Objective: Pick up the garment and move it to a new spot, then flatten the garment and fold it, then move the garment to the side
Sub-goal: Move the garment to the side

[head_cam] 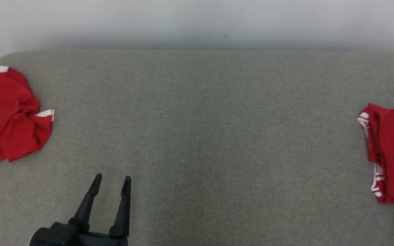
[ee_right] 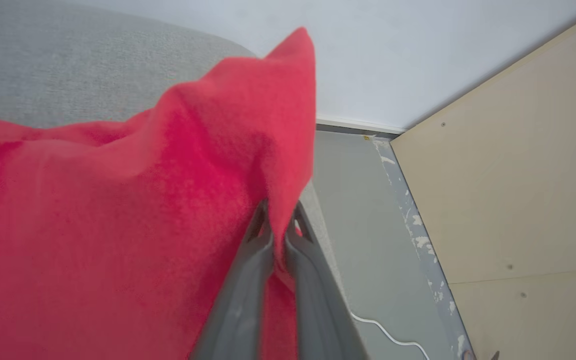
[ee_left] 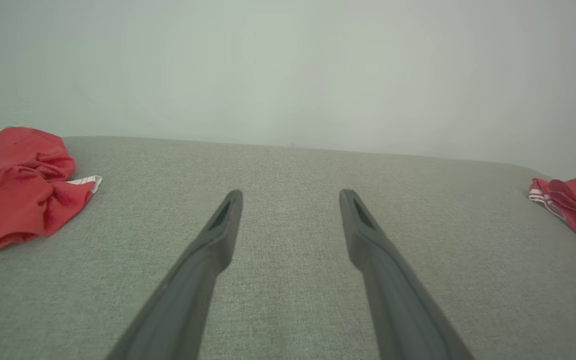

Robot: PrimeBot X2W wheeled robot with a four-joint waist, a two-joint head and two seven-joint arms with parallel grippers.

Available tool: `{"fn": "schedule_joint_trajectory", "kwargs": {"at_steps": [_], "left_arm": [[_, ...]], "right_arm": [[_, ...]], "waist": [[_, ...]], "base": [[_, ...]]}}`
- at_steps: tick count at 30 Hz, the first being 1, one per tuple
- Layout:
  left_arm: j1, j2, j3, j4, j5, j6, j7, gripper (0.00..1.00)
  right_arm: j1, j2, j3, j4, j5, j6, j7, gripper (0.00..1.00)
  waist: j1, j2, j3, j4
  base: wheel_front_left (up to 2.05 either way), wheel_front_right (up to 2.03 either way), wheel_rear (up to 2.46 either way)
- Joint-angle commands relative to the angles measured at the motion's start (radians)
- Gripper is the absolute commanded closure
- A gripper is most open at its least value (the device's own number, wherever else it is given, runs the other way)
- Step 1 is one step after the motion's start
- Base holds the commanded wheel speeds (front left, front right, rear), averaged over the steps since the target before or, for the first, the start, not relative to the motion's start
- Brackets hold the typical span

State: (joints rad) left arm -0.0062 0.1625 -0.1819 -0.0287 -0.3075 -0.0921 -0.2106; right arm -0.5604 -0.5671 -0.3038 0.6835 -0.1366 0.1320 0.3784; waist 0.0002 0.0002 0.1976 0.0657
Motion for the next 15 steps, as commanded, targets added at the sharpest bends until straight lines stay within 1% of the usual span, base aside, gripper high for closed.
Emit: {"fn": "schedule_joint_trajectory", "kwargs": {"at_steps": [1, 3, 5, 8, 11, 12, 13, 14, 15], "left_arm": [[-0.011, 0.004, 0.001, -0.007, 0.0, 0.004, 0.001, 0.0], [-0.013, 0.005, -0.001, -0.012, 0.001, 0.005, 0.004, 0.0], [-0.014, 0.007, -0.001, -0.015, 0.0, 0.009, 0.006, 0.0], [-0.01, 0.012, 0.002, -0.017, -0.007, 0.011, 0.005, 0.0], [-0.006, 0.015, -0.001, -0.013, -0.012, 0.009, 0.008, 0.0], [-0.007, 0.016, -0.003, -0.012, -0.013, 0.008, 0.008, 0.0], [-0.008, 0.017, -0.006, -0.011, -0.014, 0.007, 0.009, 0.0], [-0.01, 0.017, -0.008, -0.01, -0.014, 0.007, 0.011, 0.0], [-0.013, 0.019, -0.008, -0.009, -0.014, 0.007, 0.013, 0.0]], "right_arm": [[-0.015, -0.02, -0.004, 0.01, -0.012, -0.002, -0.008, 1.0], [-0.02, -0.035, -0.006, 0.023, -0.038, -0.002, -0.011, 1.0], [-0.02, -0.067, -0.003, 0.019, -0.078, -0.002, -0.026, 1.0], [-0.03, -0.067, -0.002, 0.029, -0.085, -0.002, -0.049, 1.0], [-0.04, -0.082, 0.006, 0.039, -0.088, -0.002, -0.075, 1.0], [-0.045, -0.08, 0.007, 0.042, -0.09, -0.002, -0.077, 0.89], [-0.052, -0.069, 0.012, 0.034, -0.098, -0.002, -0.086, 0.71], [-0.059, -0.059, 0.012, 0.026, -0.097, -0.002, -0.097, 0.62], [-0.06, -0.051, 0.015, 0.021, -0.102, -0.002, -0.111, 0.44]], "waist": [[-0.0002, -0.0002, 0.021, -0.02], [-0.0002, -0.0002, 0.028, -0.025], [-0.0002, -0.0002, 0.032, -0.03], [-0.0002, -0.0002, 0.036, -0.042], [-0.0002, -0.0002, 0.038, -0.048], [-0.0002, -0.0002, 0.038, -0.05], [-0.0002, -0.0002, 0.037, -0.05], [-0.0002, -0.0002, 0.036, -0.05], [-0.0002, -0.0002, 0.033, -0.05]], "base": [[0.0, 0.0, 0.0], [0.0, 0.0, 0.0], [0.0, 0.0, 0.0], [0.0, 0.0, 0.0], [0.0, 0.0, 0.0], [0.0, 0.0, 0.0], [0.0, 0.0, 0.0], [0.0, 0.0, 0.0], [0.0, 0.0, 0.0]]}}
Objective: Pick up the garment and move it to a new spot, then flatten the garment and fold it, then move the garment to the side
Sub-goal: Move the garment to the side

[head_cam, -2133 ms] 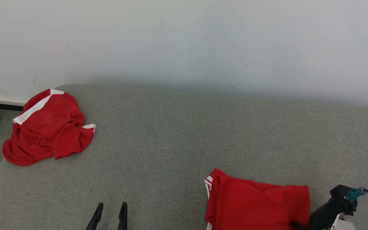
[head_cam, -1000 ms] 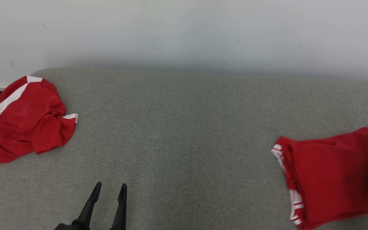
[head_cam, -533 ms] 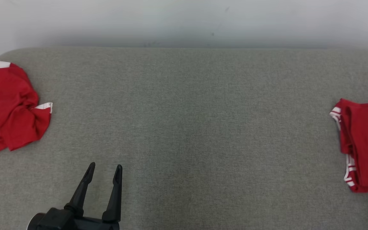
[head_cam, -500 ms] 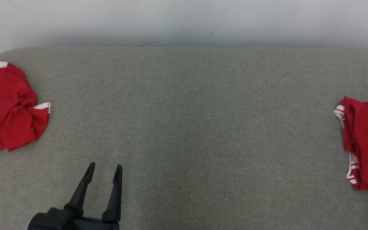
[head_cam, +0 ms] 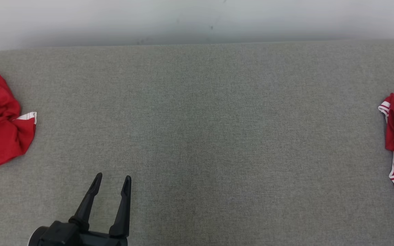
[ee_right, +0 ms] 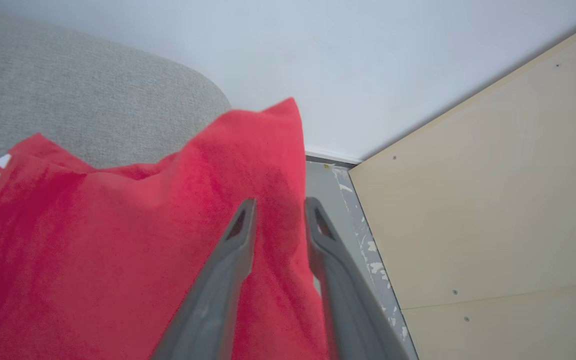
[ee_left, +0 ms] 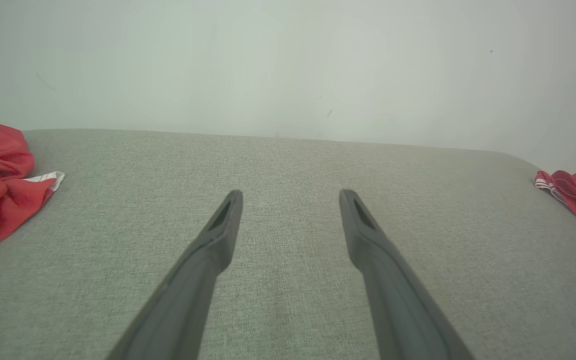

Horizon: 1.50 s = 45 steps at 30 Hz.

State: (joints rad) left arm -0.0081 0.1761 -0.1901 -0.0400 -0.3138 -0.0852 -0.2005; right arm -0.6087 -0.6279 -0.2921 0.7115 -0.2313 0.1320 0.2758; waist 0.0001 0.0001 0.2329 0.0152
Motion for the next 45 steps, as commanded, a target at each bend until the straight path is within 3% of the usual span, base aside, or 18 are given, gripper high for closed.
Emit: {"fn": "schedule_joint_trajectory", "kwargs": {"at_steps": [1, 8, 15, 24, 27, 37, 45], "left_arm": [[-0.013, 0.007, -0.001, 0.003, -0.009, 0.0, 0.004, 0.0], [0.007, -0.004, 0.002, 0.028, -0.022, 0.011, -0.008, 0.0], [0.051, -0.039, 0.028, 0.081, -0.059, 0.034, -0.037, 0.0], [0.102, -0.073, 0.069, 0.142, -0.144, 0.021, -0.058, 0.0], [0.121, -0.083, 0.091, 0.161, -0.136, 0.04, -0.063, 0.0], [0.14, -0.083, 0.124, 0.179, -0.064, 0.003, -0.065, 0.0], [0.177, -0.074, 0.124, 0.174, -0.025, -0.034, -0.065, 0.0]], "right_arm": [[-0.007, 0.011, 0.006, -0.01, -0.017, -0.002, -0.02, 0.0], [0.022, 0.034, 0.054, -0.027, -0.005, -0.002, -0.121, 0.0], [0.122, 0.121, 0.105, -0.086, 0.077, -0.002, -0.242, 0.0], [0.337, 0.282, 0.155, -0.349, 0.273, -0.002, -0.234, 0.0], [0.399, 0.334, 0.17, -0.439, 0.32, -0.002, -0.227, 0.0], [0.629, 0.512, 0.182, -0.603, 0.416, -0.002, -0.27, 0.0], [0.711, 0.571, 0.217, -0.591, 0.469, -0.002, -0.287, 0.0]], "waist": [[-0.0001, -0.0001, -0.005, 0.002], [-0.0001, -0.0001, -0.071, 0.011], [-0.0001, -0.0001, -0.218, 0.019], [-0.0001, -0.0001, -0.332, 0.014], [-0.0001, -0.0001, -0.353, 0.012], [-0.0001, -0.0001, -0.394, 0.029], [-0.0001, -0.0001, -0.413, 0.019]], "base": [[0.0, 0.0, 0.0], [0.0, 0.0, 0.0], [0.0, 0.0, 0.0], [0.0, 0.0, 0.0], [0.0, 0.0, 0.0], [0.0, 0.0, 0.0], [0.0, 0.0, 0.0]]}}
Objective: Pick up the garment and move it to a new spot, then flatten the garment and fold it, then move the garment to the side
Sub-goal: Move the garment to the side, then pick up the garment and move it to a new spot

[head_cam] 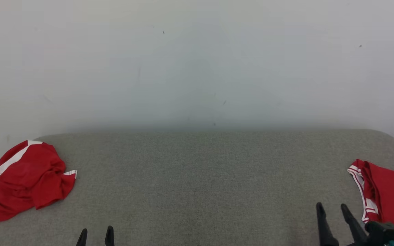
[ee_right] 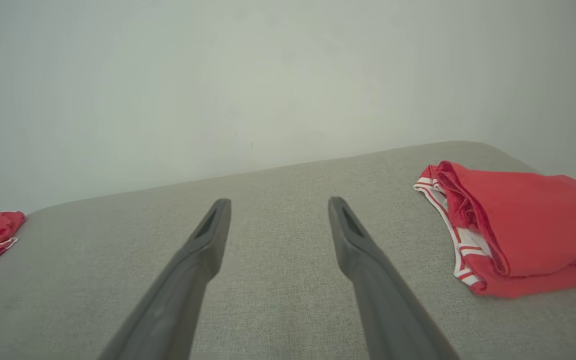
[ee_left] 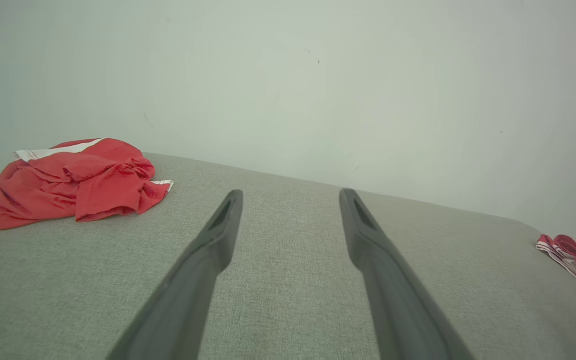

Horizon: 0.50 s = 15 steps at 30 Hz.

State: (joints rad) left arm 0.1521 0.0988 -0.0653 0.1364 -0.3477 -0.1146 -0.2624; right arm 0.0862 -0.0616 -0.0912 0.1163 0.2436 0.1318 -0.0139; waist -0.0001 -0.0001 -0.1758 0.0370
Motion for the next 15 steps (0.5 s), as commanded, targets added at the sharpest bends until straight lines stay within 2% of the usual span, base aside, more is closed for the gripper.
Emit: {"fn": "schedule_joint_trajectory", "kwargs": {"at_steps": [1, 5, 15], "left_arm": [[0.019, 0.004, -0.002, -0.002, 0.012, -0.007, -0.003, 0.0], [0.027, 0.009, -0.002, -0.001, 0.019, -0.01, -0.003, 0.0], [0.03, 0.016, 0.011, 0.028, 0.029, -0.015, -0.003, 0.0]], "right_arm": [[0.026, 0.007, 0.035, 0.004, -0.01, -0.002, 0.006, 0.0], [0.051, 0.008, 0.078, 0.0, -0.032, -0.002, 0.015, 0.0], [0.089, 0.012, 0.098, -0.031, -0.037, -0.002, 0.009, 0.0]], "waist": [[0.0001, 0.0001, -0.007, -0.003], [0.0001, 0.0001, -0.012, -0.006], [0.0001, 0.0001, -0.024, -0.017]], "base": [[0.0, 0.0, 0.0], [0.0, 0.0, 0.0], [0.0, 0.0, 0.0]]}}
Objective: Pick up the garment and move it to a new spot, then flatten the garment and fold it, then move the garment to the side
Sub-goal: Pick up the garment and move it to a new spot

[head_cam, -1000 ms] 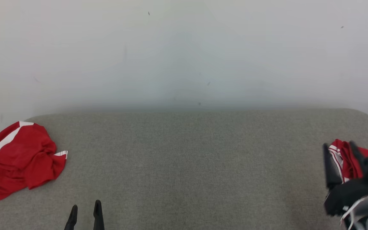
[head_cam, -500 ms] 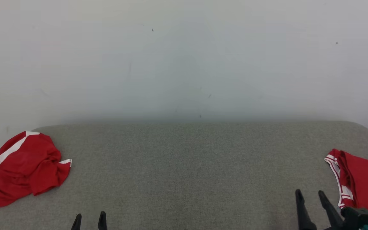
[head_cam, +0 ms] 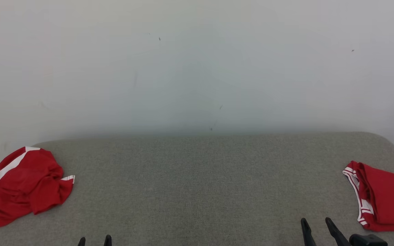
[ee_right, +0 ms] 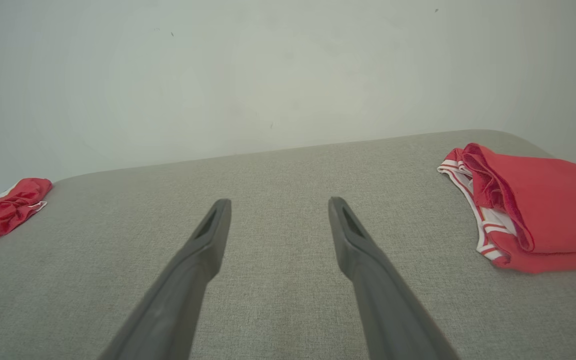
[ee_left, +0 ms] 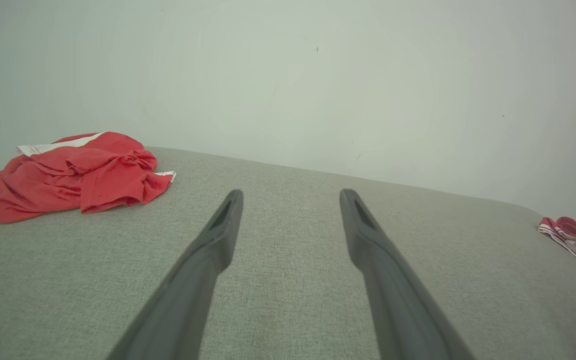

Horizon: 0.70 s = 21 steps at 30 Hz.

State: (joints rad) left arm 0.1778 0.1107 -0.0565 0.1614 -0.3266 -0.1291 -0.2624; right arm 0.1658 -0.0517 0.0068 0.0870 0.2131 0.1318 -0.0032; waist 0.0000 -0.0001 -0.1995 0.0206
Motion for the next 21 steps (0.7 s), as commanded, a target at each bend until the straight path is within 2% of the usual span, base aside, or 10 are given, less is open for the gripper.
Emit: {"fn": "schedule_joint_trajectory", "kwargs": {"at_steps": [1, 12, 17, 21], "left_arm": [[0.001, 0.004, 0.003, 0.007, 0.008, 0.0, -0.003, 0.0], [-0.042, 0.016, -0.001, 0.048, -0.004, -0.002, -0.003, 0.0], [-0.052, 0.034, 0.008, 0.059, -0.011, -0.002, -0.003, 0.0], [-0.056, 0.052, 0.002, 0.058, -0.016, -0.002, -0.003, 0.0]], "right_arm": [[0.01, 0.002, -0.001, -0.002, -0.006, -0.002, -0.001, 0.0], [0.025, 0.002, -0.007, -0.016, 0.01, -0.002, 0.002, 0.0], [0.029, 0.002, 0.002, -0.019, 0.02, -0.002, -0.002, 0.0], [0.026, 0.002, 0.01, -0.014, 0.037, -0.002, -0.015, 0.0]], "waist": [[0.0, 0.0001, 0.0, -0.001], [0.0, 0.0001, 0.003, 0.023], [0.0, 0.0001, 0.01, 0.07], [0.0, 0.0001, 0.014, 0.135]], "base": [[0.0, 0.0, 0.0], [0.0, 0.0, 0.0], [0.0, 0.0, 0.0], [0.0, 0.0, 0.0]]}}
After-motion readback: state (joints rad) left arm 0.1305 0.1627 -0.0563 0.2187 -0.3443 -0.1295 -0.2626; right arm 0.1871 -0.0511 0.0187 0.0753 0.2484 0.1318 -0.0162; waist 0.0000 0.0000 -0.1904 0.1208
